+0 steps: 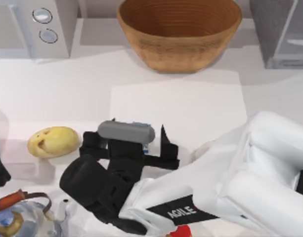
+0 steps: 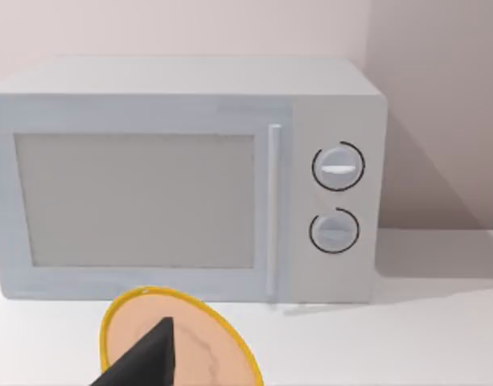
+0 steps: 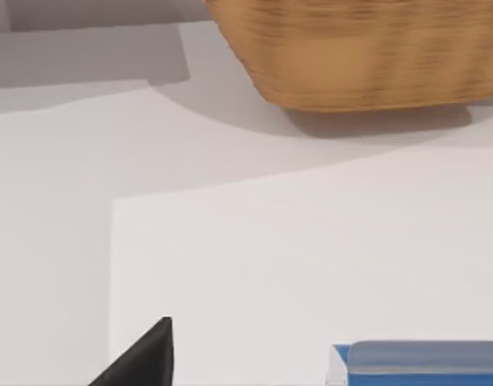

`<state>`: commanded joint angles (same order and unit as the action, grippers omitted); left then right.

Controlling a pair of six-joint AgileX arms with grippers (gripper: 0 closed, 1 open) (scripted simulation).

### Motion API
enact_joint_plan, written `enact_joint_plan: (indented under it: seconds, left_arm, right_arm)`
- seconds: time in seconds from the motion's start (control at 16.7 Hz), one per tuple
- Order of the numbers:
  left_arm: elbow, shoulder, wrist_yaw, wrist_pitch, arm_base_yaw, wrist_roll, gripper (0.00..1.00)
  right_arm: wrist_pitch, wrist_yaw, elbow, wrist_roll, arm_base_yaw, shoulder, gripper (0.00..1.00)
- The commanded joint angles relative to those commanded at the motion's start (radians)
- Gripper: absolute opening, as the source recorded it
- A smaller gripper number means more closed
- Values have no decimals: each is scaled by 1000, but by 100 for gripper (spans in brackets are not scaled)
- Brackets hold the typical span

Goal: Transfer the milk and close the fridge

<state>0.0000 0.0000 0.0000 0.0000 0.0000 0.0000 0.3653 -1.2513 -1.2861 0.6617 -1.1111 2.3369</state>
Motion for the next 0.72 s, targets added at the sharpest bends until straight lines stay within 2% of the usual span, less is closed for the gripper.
enact_joint_plan:
  seconds: [0.42,0.72]
  left_arm:
    - [0,0,0,0,0,0,100]
    - [0,0,0,0,0,0,100]
  right_arm:
    - [53,15,11,-37,23,10,100]
    - [53,15,11,-37,23,10,62]
